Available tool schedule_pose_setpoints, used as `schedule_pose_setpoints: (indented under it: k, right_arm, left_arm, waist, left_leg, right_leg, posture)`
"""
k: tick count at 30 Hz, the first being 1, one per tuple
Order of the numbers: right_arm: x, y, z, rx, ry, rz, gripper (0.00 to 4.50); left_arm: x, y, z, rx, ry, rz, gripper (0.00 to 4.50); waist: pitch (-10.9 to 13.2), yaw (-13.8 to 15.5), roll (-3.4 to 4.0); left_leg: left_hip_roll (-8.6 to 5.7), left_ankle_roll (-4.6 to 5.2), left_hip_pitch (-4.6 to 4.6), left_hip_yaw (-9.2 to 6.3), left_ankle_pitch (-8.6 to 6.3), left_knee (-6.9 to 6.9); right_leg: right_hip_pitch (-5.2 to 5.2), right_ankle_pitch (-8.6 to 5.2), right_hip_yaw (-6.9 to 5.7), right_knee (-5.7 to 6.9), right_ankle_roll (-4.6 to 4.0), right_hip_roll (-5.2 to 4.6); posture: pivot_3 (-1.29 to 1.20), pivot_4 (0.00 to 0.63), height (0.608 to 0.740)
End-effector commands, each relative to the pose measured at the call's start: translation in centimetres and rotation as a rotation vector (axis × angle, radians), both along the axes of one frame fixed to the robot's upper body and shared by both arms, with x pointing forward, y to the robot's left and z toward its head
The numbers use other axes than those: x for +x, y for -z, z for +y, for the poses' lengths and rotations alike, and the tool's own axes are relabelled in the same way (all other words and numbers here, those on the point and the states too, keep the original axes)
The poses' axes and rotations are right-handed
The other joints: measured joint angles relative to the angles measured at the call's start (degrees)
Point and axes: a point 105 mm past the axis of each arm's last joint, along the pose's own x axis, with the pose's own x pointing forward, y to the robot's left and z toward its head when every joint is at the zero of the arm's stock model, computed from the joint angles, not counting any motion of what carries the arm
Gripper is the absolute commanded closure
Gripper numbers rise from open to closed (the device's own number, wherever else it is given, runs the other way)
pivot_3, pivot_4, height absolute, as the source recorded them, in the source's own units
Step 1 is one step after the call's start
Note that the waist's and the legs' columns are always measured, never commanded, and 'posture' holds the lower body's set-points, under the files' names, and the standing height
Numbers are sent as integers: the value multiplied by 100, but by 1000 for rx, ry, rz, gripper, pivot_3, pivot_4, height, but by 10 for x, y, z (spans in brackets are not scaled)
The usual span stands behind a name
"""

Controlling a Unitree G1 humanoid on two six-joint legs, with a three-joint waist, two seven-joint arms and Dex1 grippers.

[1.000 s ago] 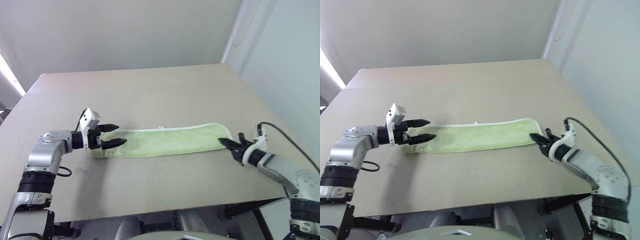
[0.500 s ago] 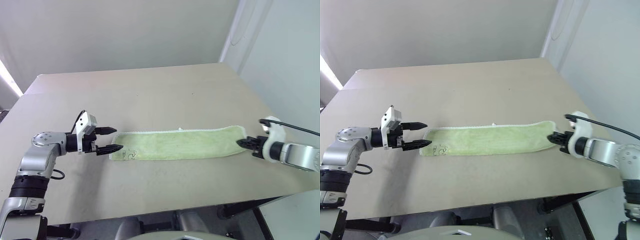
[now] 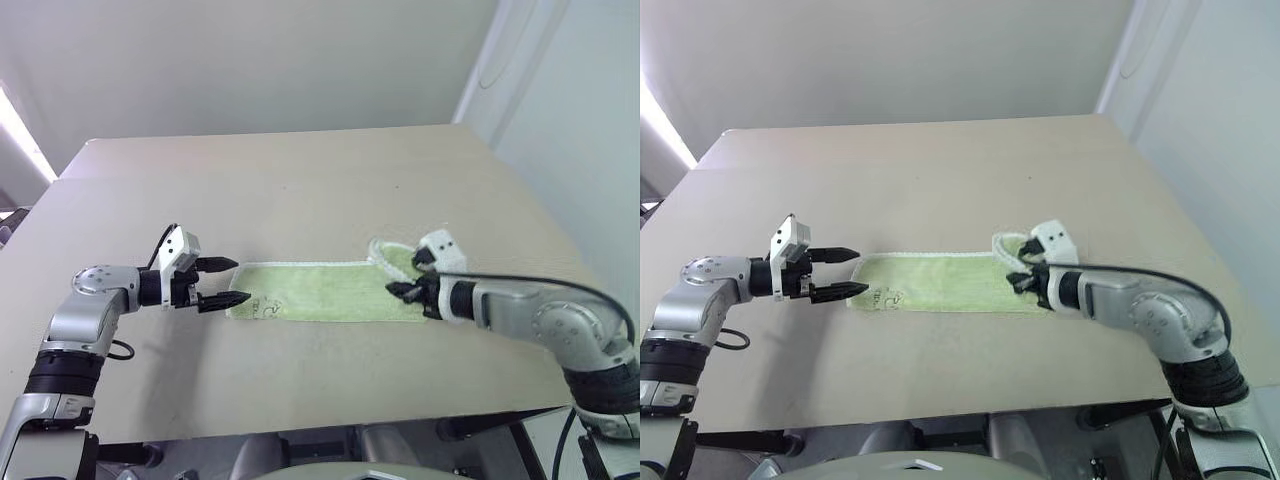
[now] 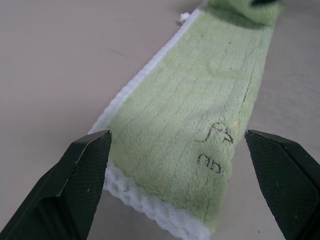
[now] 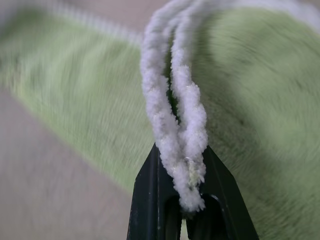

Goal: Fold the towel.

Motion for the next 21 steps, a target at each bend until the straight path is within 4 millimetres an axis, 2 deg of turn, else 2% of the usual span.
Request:
schedule_pose_setpoints:
  k: [1, 4, 8, 11, 15, 21]
  right_arm:
    - [6, -5, 6, -31, -36, -84, 4454]
    - [13, 1, 11, -51, -22, -112, 4454]
    - [12, -3, 26, -13, -72, -137, 4454]
    - [13, 0, 29, -22, -81, -131, 4454]
    - [7, -5, 41, 34, -122, -100, 4454]
    - [1, 3, 52, 35, -160, -68, 4454]
  left_arm:
    - [5, -8, -2, 5, 6, -35, 0]
    - [6, -6, -4, 6, 4, -35, 0]
    - [7, -6, -6, 0, 3, -39, 0]
    - [7, -6, -6, 4, 5, -38, 0]
    - [8, -8, -5, -1, -8, -42, 0]
    - [7, -7, -6, 6, -7, -42, 0]
  waist:
    - [0, -1, 0]
    - [0, -13, -1]
    - [-1, -8, -2]
    - [-1, -7, -2]
    - [-1, -11, -2]
    - [-2, -12, -2]
  left_leg:
    - [0, 0, 2, 0, 0, 6]
    - [0, 0, 7, 0, 0, 19]
    - [1, 0, 11, -2, 0, 27]
    - [0, 0, 10, -2, 0, 33]
    - [0, 0, 13, -2, 0, 38]
    - [-1, 0, 14, -4, 1, 43]
  right_leg:
    - [2, -1, 0, 3, 2, 1]
    - [7, 0, -1, 14, 2, 2]
    - [7, 1, -1, 32, 0, 6]
    - [6, 1, -1, 38, 0, 5]
    - [6, 1, -1, 46, 0, 5]
    - [6, 1, -1, 56, -1, 6]
  posture:
    - [0, 0, 712]
    - [0, 0, 712]
    - [0, 0, 712]
    - [0, 0, 712]
    - [0, 0, 712]
    - [0, 0, 712]
